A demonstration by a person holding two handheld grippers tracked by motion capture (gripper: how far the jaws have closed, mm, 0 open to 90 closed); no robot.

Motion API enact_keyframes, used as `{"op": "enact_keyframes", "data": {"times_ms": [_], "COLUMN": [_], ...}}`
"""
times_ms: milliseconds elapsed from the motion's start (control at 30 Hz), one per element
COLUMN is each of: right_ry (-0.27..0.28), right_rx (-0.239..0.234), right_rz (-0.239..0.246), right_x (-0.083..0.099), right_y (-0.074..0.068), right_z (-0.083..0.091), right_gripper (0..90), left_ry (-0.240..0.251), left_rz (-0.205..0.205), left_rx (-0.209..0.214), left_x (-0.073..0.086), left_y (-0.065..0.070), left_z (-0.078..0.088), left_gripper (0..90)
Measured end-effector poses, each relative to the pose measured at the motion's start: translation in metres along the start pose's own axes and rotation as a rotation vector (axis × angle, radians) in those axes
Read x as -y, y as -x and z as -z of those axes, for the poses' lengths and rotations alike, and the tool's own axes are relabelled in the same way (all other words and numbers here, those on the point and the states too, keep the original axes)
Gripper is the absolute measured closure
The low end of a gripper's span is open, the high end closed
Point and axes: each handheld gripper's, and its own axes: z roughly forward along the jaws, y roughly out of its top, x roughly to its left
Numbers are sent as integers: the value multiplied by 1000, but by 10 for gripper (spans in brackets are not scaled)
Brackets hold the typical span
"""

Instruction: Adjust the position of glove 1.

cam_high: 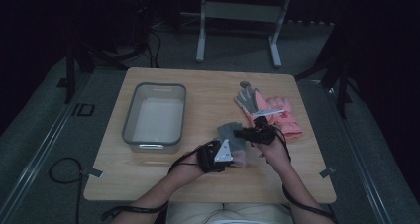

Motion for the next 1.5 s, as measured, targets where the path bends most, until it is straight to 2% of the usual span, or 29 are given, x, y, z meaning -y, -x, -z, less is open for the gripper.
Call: {"op": "enact_keyframes", "data": {"times_ms": [67, 100, 333, 433, 533, 567, 667, 733, 967, 1133, 1167, 1233, 1300, 1500], "right_ry": [9, 16, 61, 69, 74, 75, 76, 76, 96, 97, 96, 100, 91, 83], "right_rx": [1, 1, 0, 1, -3, -3, -5, -4, -22, -36, -41, -42, -51, -66], "right_rz": [0, -3, 33, 40, 40, 43, 50, 70, 92, 106, 111, 116, 128, 153], "right_x": [-2, -5, -28, -36, -43, -45, -50, -57, -75, -88, -90, -95, -100, -117], "right_y": [-1, -1, -10, -14, -17, -18, -19, -24, -35, -47, -49, -53, -57, -73], "right_z": [1, 3, 10, 9, 9, 8, 7, 5, 1, -8, -10, -14, -19, -34], "right_gripper": [743, 743, 742, 742, 742, 743, 743, 743, 743, 742, 742, 742, 742, 743], "left_ry": [-1, -6, -22, -36, -32, -38, -40, -45, -53, -72, -74, -67, -80, -77], "left_rz": [-3, -12, -43, -58, -43, -54, -50, -67, -79, -82, -86, -59, -62, -41], "left_rx": [-2, -9, -13, -20, -16, -24, -22, -37, -65, -83, -97, -90, -101, -114], "left_x": [-2, -5, -16, -18, -18, -18, -18, -18, -13, -6, -4, -1, 4, 17], "left_y": [-3, -7, -23, -28, -34, -36, -39, -43, -52, -57, -58, -61, -62, -71], "left_z": [4, 11, 33, 40, 46, 48, 52, 60, 79, 93, 96, 100, 106, 123], "left_gripper": [733, 733, 732, 731, 731, 731, 731, 731, 731, 730, 730, 730, 729, 729]}}
